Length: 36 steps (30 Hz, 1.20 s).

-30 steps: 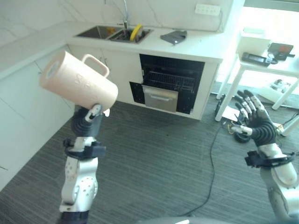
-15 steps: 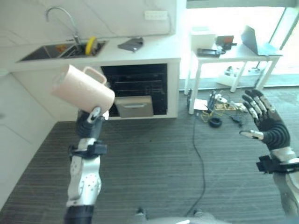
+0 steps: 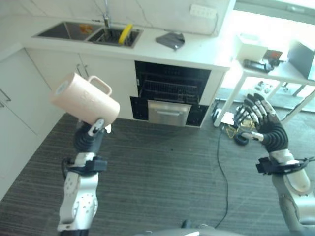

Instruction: Place the dishes in the dishwasher.

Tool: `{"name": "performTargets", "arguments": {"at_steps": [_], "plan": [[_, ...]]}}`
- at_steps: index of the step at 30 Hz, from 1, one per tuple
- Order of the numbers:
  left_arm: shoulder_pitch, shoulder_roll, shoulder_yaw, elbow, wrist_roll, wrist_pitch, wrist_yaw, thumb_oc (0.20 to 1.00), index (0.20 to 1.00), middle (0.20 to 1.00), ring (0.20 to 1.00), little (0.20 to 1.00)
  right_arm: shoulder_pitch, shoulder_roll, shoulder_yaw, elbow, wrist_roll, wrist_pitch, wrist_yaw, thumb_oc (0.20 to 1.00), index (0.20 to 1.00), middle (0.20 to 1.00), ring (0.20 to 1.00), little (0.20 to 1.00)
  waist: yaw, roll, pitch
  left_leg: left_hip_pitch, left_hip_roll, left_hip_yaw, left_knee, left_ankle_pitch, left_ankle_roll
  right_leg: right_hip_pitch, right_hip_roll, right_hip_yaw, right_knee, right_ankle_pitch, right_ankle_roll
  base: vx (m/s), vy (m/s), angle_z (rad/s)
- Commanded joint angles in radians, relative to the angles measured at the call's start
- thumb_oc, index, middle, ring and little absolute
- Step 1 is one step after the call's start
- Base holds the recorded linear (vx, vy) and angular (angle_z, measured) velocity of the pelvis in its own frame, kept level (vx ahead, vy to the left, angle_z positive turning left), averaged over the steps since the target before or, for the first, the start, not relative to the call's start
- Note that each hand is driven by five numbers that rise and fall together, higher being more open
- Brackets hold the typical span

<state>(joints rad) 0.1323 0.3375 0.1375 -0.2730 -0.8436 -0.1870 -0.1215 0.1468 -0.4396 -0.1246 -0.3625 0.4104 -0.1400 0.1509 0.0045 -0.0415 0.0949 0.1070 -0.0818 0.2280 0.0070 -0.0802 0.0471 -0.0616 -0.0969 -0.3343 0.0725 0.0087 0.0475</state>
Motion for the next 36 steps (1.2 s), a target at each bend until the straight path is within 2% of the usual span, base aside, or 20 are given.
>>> {"name": "performTargets", "arguments": {"at_steps": [1,5,6,10,12,13,15,16,17,19,21,22,25,28,30,32,33,34,36], "plan": [[-0.057,0.033,0.020,-0.096,0.043,-0.051,-0.017,0.200,0.200,0.200,0.200,0.200,-0.059,-0.005,-0.015,-0.046,0.043,-0.055,-0.005,1.000,1.000,1.000,1.000,1.000,-0.015,-0.006,0.010,0.009,0.131,-0.059,-0.094,0.026,-0.080,0.118,-0.004,0.067,-0.112,0.011,0.089,0.21,-0.259,-0.10],[-0.073,0.033,0.000,-0.091,-0.001,-0.038,-0.006,0.200,0.200,0.200,0.200,0.200,-0.078,-0.011,-0.003,-0.027,0.043,-0.050,-0.031,1.000,1.000,1.000,1.000,1.000,-0.028,0.000,0.002,0.039,0.143,-0.044,-0.089,0.032,-0.098,0.149,0.024,0.105,-0.150,0.013,0.065,0.26,-0.311,0.01],[-0.075,0.030,-0.003,-0.096,0.004,-0.031,-0.005,0.200,0.200,0.200,0.200,0.200,-0.084,-0.012,-0.005,-0.033,0.037,-0.044,-0.035,1.000,1.000,1.000,1.000,1.000,-0.031,-0.003,0.006,0.037,0.147,-0.035,-0.054,0.027,-0.104,0.158,0.025,0.115,-0.152,0.014,0.060,0.26,-0.342,0.03],[-0.059,0.025,0.005,-0.102,-0.016,-0.026,-0.016,0.200,0.200,0.200,0.200,0.200,-0.073,-0.025,-0.019,-0.034,0.036,-0.047,-0.032,1.000,1.000,1.000,1.000,1.000,-0.040,-0.013,0.019,-0.072,0.184,-0.012,0.277,0.059,-0.137,0.174,0.014,0.122,-0.155,0.004,0.023,0.18,-0.301,0.06],[-0.038,0.012,0.017,-0.105,-0.013,-0.033,-0.033,0.200,0.200,0.200,0.200,0.200,-0.066,-0.021,-0.022,-0.025,0.030,-0.055,-0.004,1.000,1.000,1.000,1.000,1.000,-0.034,-0.012,0.035,-0.163,0.181,-0.035,0.451,0.077,-0.146,0.188,0.015,0.129,-0.154,-0.005,0.002,0.14,-0.191,-0.02],[-0.034,0.008,0.015,-0.104,-0.004,-0.038,-0.035,0.200,0.200,0.200,0.200,0.200,-0.066,-0.018,-0.022,-0.026,0.029,-0.053,0.001,1.000,1.000,1.000,1.000,1.000,-0.032,-0.010,0.039,-0.182,0.190,-0.035,0.463,0.083,-0.148,0.193,0.016,0.129,-0.155,-0.006,0.002,0.20,-0.080,-0.12],[-0.020,0.008,0.019,-0.103,-0.013,-0.050,-0.045,0.200,0.200,0.200,0.200,0.200,-0.077,-0.011,-0.014,-0.031,0.016,-0.038,-0.002,1.000,1.000,1.000,1.000,1.000,-0.035,0.007,0.042,-0.158,0.239,0.011,0.312,0.094,-0.145,0.198,0.016,0.128,-0.160,-0.020,0.014,0.23,0.125,-0.18],[-0.019,0.010,0.018,-0.098,-0.018,-0.062,-0.041,0.200,0.200,0.200,0.200,0.200,-0.082,-0.013,-0.012,-0.025,0.014,-0.040,0.002,1.000,1.000,1.000,1.000,1.000,-0.040,0.029,0.037,-0.142,0.275,0.033,0.161,0.127,-0.157,0.194,0.019,0.123,-0.160,-0.032,0.026,0.24,0.270,-0.25],[-0.018,0.013,0.019,-0.091,-0.025,-0.074,-0.039,0.200,0.200,0.200,0.200,0.200,-0.083,-0.017,-0.012,-0.018,0.013,-0.044,0.011,1.000,1.000,1.000,1.000,1.000,-0.042,0.042,0.033,-0.123,0.292,0.044,0.055,0.162,-0.170,0.195,0.016,0.120,-0.160,-0.041,0.034,0.24,0.305,-0.12],[-0.014,0.007,0.020,-0.074,-0.037,-0.088,-0.045,0.200,0.200,0.200,0.200,0.200,-0.069,-0.028,-0.028,-0.012,0.021,-0.054,0.039,1.000,1.000,1.000,1.000,1.000,-0.040,0.059,0.027,-0.098,0.318,0.014,-0.091,0.224,-0.198,0.212,0.016,0.118,-0.160,-0.061,0.044,0.26,0.288,0.07],[-0.005,-0.001,0.011,-0.062,-0.036,-0.102,-0.061,0.200,0.200,0.200,0.200,0.200,-0.056,-0.037,-0.043,-0.007,0.032,-0.067,0.067,1.000,1.000,1.000,1.000,1.000,-0.042,0.068,0.022,-0.127,0.357,-0.012,-0.094,0.260,-0.222,0.229,0.026,0.119,-0.160,-0.084,0.035,0.29,0.304,-0.02],[0.004,-0.006,0.005,-0.055,-0.028,-0.115,-0.072,0.200,0.200,0.200,0.200,0.200,-0.051,-0.041,-0.051,-0.002,0.035,-0.066,0.071,1.000,1.000,1.000,1.000,1.000,-0.044,0.069,0.019,-0.127,0.363,-0.005,-0.094,0.262,-0.224,0.243,0.026,0.117,-0.160,-0.094,0.034,0.35,0.397,0.01],[0.029,-0.010,0.018,-0.068,-0.054,-0.114,-0.072,0.200,0.200,0.200,0.200,0.200,-0.035,-0.056,-0.060,-0.020,0.035,-0.040,0.082,1.000,1.000,1.000,1.000,1.000,-0.029,0.055,0.013,-0.096,0.319,-0.029,-0.094,0.177,-0.197,0.275,-0.018,0.128,-0.150,-0.092,0.062,0.37,0.441,-0.03],[-0.021,0.002,0.018,-0.056,-0.047,-0.083,-0.068,0.200,0.200,0.200,0.200,0.200,-0.028,-0.045,-0.068,-0.047,0.050,-0.036,0.058,1.000,1.000,1.000,1.000,1.000,-0.021,0.037,0.004,-0.086,0.287,-0.029,-0.094,0.151,-0.181,0.280,-0.072,0.096,-0.109,-0.093,0.111,0.26,0.371,-0.05],[-0.062,0.013,0.017,-0.053,-0.025,-0.067,-0.076,0.200,0.200,0.200,0.200,0.200,-0.040,-0.020,-0.058,-0.053,0.031,-0.036,0.017,1.000,1.000,1.000,1.000,1.000,-0.006,0.024,0.004,-0.069,0.232,-0.069,-0.094,0.120,-0.148,0.246,-0.123,0.084,-0.020,-0.064,0.146,0.31,0.445,0.31],[-0.087,0.017,0.024,-0.062,-0.008,-0.031,-0.077,0.200,0.200,0.200,0.200,0.200,-0.048,0.016,-0.038,-0.052,-0.002,-0.032,-0.006,1.000,1.000,1.000,1.000,1.000,0.016,0.015,0.003,-0.052,0.178,-0.098,-0.094,0.091,-0.104,0.221,-0.163,0.082,0.084,-0.022,0.147,0.32,0.420,0.42],[-0.088,0.017,0.025,-0.064,-0.007,-0.028,-0.076,0.200,0.200,0.200,0.200,0.200,-0.048,0.020,-0.037,-0.052,-0.006,-0.032,-0.005,1.000,1.000,1.000,1.000,1.000,0.018,0.014,0.003,-0.050,0.173,-0.099,-0.094,0.089,-0.100,0.219,-0.167,0.084,0.093,-0.019,0.147,0.30,0.388,0.55],[-0.093,0.016,0.027,-0.075,0.004,-0.005,-0.078,0.200,0.200,0.200,0.200,0.200,-0.046,0.037,-0.029,-0.060,-0.027,-0.022,-0.006,1.000,1.000,1.000,1.000,1.000,0.026,0.013,0.001,-0.045,0.148,-0.113,-0.094,0.081,-0.079,0.198,-0.180,0.093,0.161,0.008,0.143,0.19,0.247,0.54],[-0.092,0.018,0.026,-0.083,0.014,0.010,-0.075,0.200,0.200,0.200,0.200,0.200,-0.040,0.045,-0.026,-0.062,-0.032,-0.017,-0.014,1.000,1.000,1.000,1.000,1.000,0.030,0.015,0.001,-0.040,0.130,-0.124,-0.094,0.075,-0.060,0.180,-0.192,0.102,0.238,0.027,0.140,0.25,0.303,0.29]]}}
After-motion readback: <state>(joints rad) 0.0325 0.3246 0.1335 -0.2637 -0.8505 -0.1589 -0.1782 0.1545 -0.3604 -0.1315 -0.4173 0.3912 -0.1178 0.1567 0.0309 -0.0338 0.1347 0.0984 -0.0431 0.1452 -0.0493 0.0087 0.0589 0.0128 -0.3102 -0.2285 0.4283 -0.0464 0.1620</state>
